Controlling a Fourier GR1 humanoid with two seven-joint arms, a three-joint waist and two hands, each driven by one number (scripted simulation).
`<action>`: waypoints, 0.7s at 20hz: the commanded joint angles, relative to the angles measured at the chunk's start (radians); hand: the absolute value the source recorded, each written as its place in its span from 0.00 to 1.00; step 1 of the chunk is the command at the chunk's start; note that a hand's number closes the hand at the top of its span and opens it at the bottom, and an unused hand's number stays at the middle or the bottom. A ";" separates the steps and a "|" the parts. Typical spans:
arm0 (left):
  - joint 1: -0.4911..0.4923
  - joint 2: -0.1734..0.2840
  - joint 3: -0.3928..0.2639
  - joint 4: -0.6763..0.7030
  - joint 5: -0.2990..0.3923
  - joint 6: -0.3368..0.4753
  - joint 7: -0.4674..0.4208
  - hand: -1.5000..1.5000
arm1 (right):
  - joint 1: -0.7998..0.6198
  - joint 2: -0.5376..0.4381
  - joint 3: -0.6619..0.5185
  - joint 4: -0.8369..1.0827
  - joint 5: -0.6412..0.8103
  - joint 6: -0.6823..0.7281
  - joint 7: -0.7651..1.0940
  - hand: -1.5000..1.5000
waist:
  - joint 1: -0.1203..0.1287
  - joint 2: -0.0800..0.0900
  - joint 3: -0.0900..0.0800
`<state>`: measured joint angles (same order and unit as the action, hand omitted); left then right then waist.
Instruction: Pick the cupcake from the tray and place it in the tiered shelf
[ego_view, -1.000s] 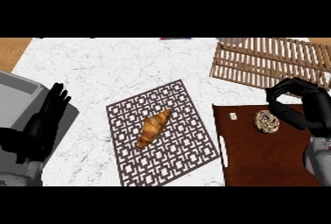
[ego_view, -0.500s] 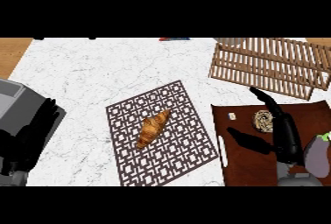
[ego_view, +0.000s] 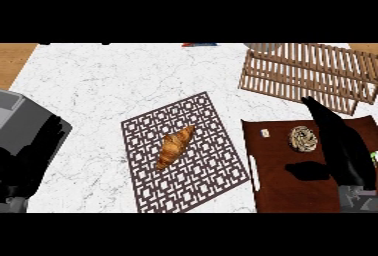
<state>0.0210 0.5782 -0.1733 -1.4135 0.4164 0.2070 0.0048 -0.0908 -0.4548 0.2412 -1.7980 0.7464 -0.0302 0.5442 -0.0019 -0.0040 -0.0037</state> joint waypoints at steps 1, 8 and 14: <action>-0.017 0.010 0.025 0.048 0.004 -0.018 -0.005 0.50 | -0.006 -0.086 0.079 -0.014 0.043 0.235 0.130 0.00 | 0.000 0.004 -0.001; -0.011 -0.048 0.009 0.057 -0.029 -0.022 -0.025 0.50 | -0.148 -0.100 0.108 -0.022 0.017 0.542 0.269 0.00 | 0.004 0.004 0.002; -0.013 -0.019 0.081 0.011 -0.056 -0.070 0.041 0.50 | -0.178 -0.034 0.093 0.147 0.112 0.523 0.192 0.00 | 0.006 0.004 0.004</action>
<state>0.0154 0.5519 -0.1267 -1.4072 0.3754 0.1730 0.0267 -0.2626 -0.5200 0.3234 -1.7040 0.8065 0.4742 0.7454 0.0062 -0.0001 -0.0007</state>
